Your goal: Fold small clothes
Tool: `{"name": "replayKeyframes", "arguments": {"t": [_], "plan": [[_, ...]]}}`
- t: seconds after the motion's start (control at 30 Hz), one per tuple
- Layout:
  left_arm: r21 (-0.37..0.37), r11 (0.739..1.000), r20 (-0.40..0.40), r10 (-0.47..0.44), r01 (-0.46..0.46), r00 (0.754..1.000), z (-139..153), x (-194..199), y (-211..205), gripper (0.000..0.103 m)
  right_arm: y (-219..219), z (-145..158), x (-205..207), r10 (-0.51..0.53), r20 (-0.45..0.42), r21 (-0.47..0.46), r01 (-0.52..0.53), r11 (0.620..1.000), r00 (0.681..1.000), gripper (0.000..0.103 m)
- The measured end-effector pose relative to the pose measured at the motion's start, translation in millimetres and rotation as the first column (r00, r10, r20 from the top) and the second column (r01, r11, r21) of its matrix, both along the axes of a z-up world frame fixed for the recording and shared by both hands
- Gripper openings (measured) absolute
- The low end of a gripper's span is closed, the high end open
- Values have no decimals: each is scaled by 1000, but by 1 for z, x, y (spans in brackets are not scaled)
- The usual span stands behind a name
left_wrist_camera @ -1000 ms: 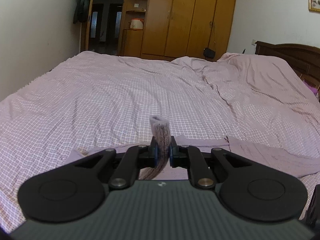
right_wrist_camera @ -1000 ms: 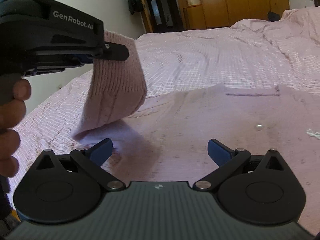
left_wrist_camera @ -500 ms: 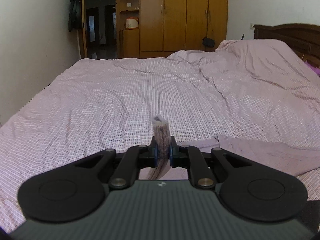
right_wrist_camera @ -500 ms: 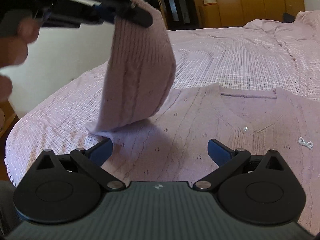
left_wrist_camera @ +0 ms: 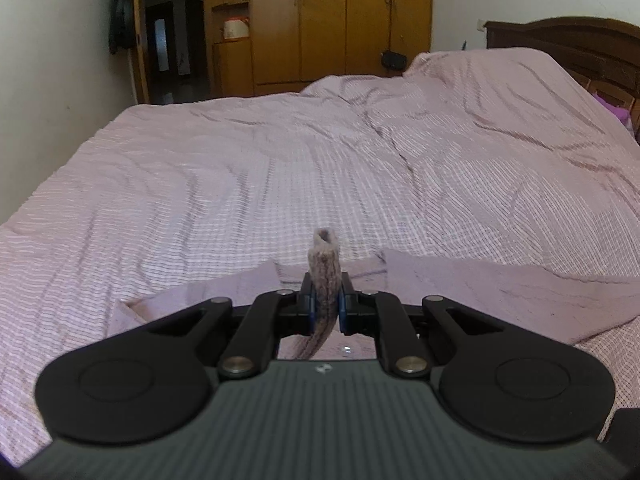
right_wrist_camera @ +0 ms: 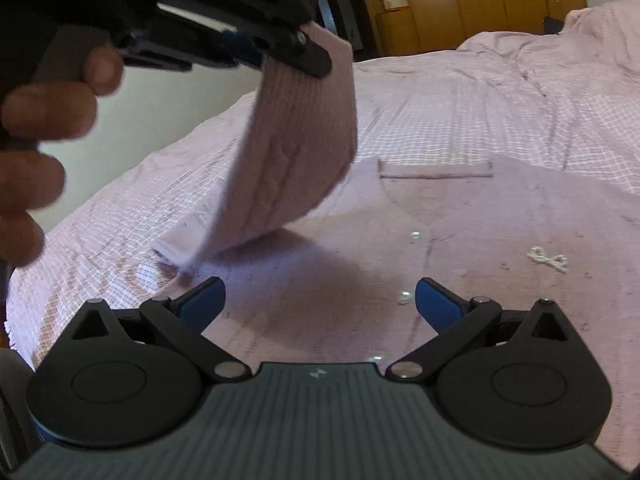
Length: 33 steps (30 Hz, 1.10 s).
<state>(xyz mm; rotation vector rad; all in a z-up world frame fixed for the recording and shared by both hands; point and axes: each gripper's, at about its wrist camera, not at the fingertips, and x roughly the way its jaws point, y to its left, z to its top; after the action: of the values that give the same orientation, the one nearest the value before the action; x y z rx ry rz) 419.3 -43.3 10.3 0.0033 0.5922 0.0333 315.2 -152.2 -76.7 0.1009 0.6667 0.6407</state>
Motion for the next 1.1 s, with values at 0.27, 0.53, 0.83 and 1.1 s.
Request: {"name": "replayKeyframes", "arguments": {"t": [0.27, 0.53, 0.83, 1.1], "plan": [[5, 1000, -35, -30, 30, 999, -17, 11, -32, 12, -35, 1, 4, -89, -10, -18, 89, 996, 996, 103], [11, 999, -59, -52, 53, 997, -32, 19, -54, 12, -80, 1, 6, -241, -3, -29, 241, 970, 970, 103], [-12, 999, -86, -34, 33, 996, -76, 42, -88, 12, -154, -1, 16, -380, -10, -16, 380, 925, 925, 103], [-19, 1000, -101, -15, 13, 995, -112, 58, -115, 13, -180, -12, 26, -442, -43, -27, 441, 897, 896, 103]]}}
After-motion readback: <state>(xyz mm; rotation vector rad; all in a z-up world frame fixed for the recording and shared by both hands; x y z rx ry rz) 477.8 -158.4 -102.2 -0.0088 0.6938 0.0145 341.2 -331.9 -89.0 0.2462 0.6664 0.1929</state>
